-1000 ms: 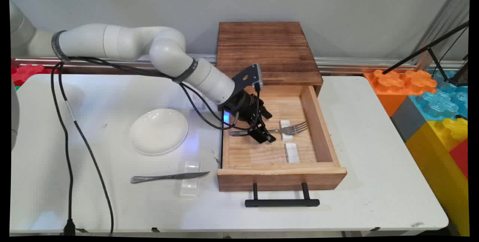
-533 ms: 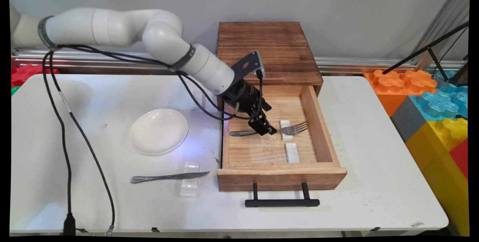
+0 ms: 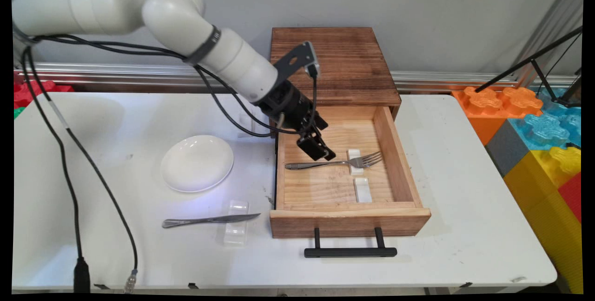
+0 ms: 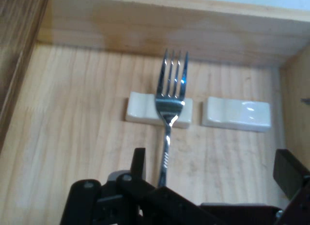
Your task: Pick up the knife from the right of the white plate
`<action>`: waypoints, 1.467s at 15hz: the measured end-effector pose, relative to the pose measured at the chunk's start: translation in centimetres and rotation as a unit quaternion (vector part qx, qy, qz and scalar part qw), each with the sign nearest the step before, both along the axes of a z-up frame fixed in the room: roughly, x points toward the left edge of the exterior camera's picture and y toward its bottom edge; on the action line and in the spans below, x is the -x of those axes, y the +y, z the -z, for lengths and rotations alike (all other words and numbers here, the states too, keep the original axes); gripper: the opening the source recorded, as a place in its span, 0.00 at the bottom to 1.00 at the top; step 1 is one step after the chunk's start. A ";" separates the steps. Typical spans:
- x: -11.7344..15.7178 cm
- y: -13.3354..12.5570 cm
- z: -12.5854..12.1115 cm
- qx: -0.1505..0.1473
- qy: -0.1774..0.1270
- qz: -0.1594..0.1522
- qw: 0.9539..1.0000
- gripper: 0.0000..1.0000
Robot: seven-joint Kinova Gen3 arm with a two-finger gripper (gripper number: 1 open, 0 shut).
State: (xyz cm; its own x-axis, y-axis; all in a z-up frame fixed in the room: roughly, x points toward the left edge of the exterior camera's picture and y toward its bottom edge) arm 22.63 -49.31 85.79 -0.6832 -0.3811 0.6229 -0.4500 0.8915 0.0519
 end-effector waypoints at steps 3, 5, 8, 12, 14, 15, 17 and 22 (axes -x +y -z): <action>-1.4 1.5 -1.6 -0.013 -0.006 -0.015 1.000 1.00; -2.3 2.4 -2.3 -0.022 -0.012 -0.024 0.999 1.00; -4.0 3.8 -3.4 -0.036 -0.017 -0.039 0.998 1.00; -6.3 5.7 -4.0 -0.052 -0.024 -0.049 0.997 1.00; -7.4 6.6 -4.1 -0.056 -0.029 -0.049 0.997 1.00; -7.9 7.1 -4.1 -0.057 -0.031 -0.047 0.997 1.00; -8.9 7.9 -4.1 -0.058 -0.036 -0.043 0.997 1.00; -11.0 9.3 -3.4 -0.058 -0.048 -0.031 0.997 1.00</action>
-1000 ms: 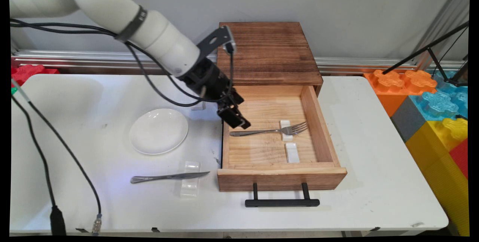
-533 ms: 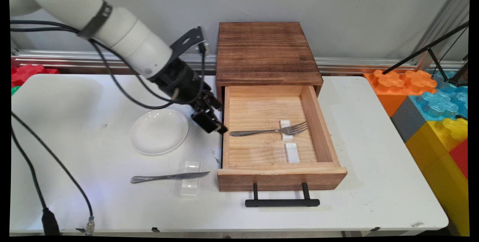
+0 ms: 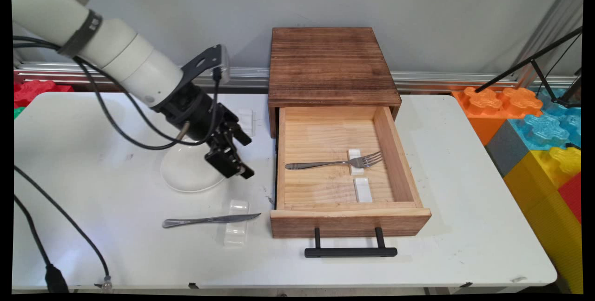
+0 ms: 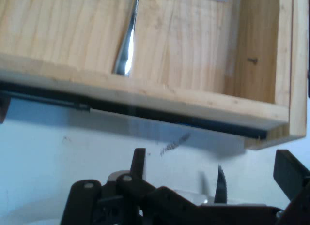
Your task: Pick up the knife from the right of the white plate
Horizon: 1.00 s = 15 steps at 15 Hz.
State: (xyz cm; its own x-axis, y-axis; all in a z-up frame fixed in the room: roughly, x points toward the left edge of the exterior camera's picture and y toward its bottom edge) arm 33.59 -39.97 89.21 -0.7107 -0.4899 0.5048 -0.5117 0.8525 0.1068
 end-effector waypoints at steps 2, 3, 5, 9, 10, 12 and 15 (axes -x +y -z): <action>-0.8 0.6 0.4 -0.001 -0.004 0.005 1.000 1.00; -1.1 0.7 0.5 -0.001 -0.005 0.006 1.000 1.00; -1.6 1.2 0.9 -0.002 -0.009 0.009 1.000 1.00; -2.7 2.5 2.4 -0.011 -0.020 0.019 1.000 1.00; -2.8 2.7 2.7 -0.013 -0.022 0.021 0.999 1.00; -3.1 3.2 3.6 -0.017 -0.028 0.024 0.999 1.00; -3.4 3.9 5.1 -0.019 -0.036 0.025 0.999 1.00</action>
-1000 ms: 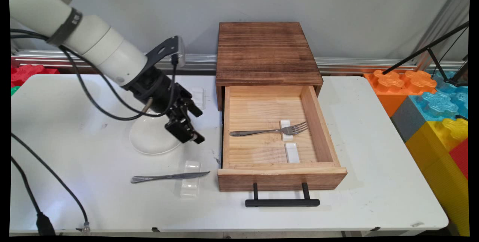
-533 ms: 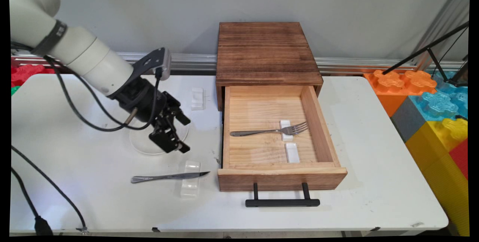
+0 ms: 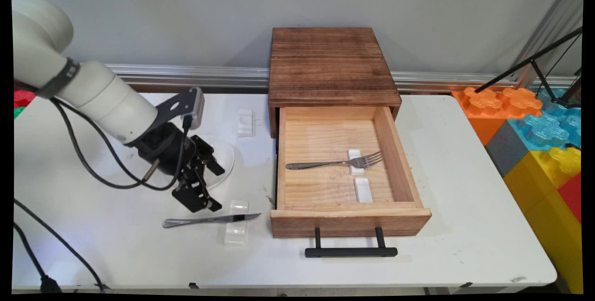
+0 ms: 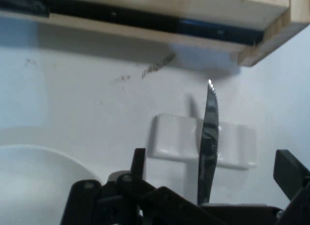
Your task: Pick up the knife from the right of the white plate
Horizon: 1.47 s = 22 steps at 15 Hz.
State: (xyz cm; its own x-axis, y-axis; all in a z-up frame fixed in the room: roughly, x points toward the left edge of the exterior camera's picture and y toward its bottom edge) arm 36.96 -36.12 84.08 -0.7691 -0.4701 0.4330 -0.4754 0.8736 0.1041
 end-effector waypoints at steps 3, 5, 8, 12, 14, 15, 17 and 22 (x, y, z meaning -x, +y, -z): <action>-0.3 0.9 1.7 -0.003 -0.008 0.005 1.000 1.00; -0.4 1.3 2.8 -0.003 -0.016 0.007 1.000 1.00; -0.4 1.8 4.2 -0.003 -0.028 0.008 1.000 1.00; -0.3 2.2 5.6 -0.004 -0.043 0.006 0.999 1.00; -0.2 2.3 6.2 -0.005 -0.051 0.006 0.999 1.00; -0.2 2.3 6.5 -0.005 -0.055 0.006 0.998 1.00; -0.2 2.3 6.9 -0.006 -0.060 0.007 0.998 1.00; -0.1 2.3 7.8 -0.005 -0.067 0.009 0.998 1.00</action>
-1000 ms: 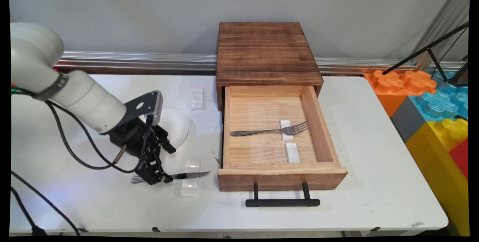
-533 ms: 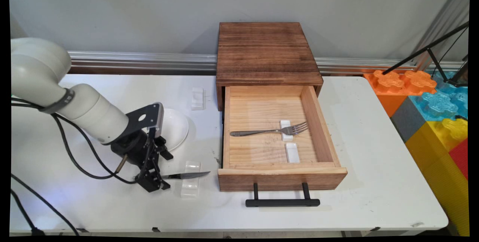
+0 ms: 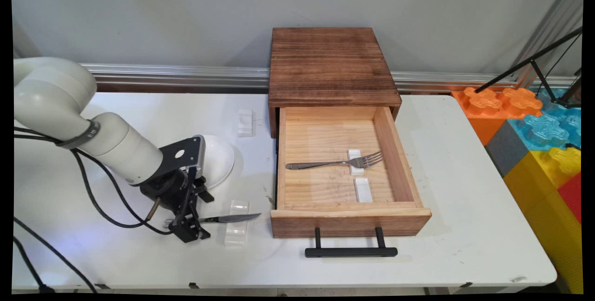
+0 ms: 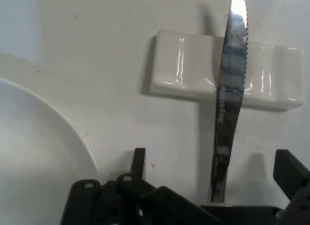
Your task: Pick up the knife from the right of the white plate, then place the picked object into the drawer
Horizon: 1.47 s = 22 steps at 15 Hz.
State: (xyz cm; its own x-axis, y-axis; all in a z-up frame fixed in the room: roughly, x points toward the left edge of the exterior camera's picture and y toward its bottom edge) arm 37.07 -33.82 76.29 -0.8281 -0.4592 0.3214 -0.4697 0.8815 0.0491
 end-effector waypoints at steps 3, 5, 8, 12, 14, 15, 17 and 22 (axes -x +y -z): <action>0.1 -0.1 0.2 0.002 -0.001 0.001 1.000 1.00; 0.1 -0.1 0.3 0.002 -0.002 0.003 1.000 0.00; 0.0 -0.1 0.2 0.002 -0.003 0.007 1.000 0.00; -0.1 -0.2 0.1 0.001 -0.005 0.010 1.000 0.00; -0.2 -0.2 -0.1 0.000 -0.005 0.011 1.000 0.00; -0.2 -0.2 -0.4 -0.001 -0.005 0.011 1.000 0.00; -0.3 -0.3 -0.9 -0.001 -0.004 0.011 1.000 0.00; -0.7 -0.5 -3.0 0.000 -0.001 0.007 1.000 0.00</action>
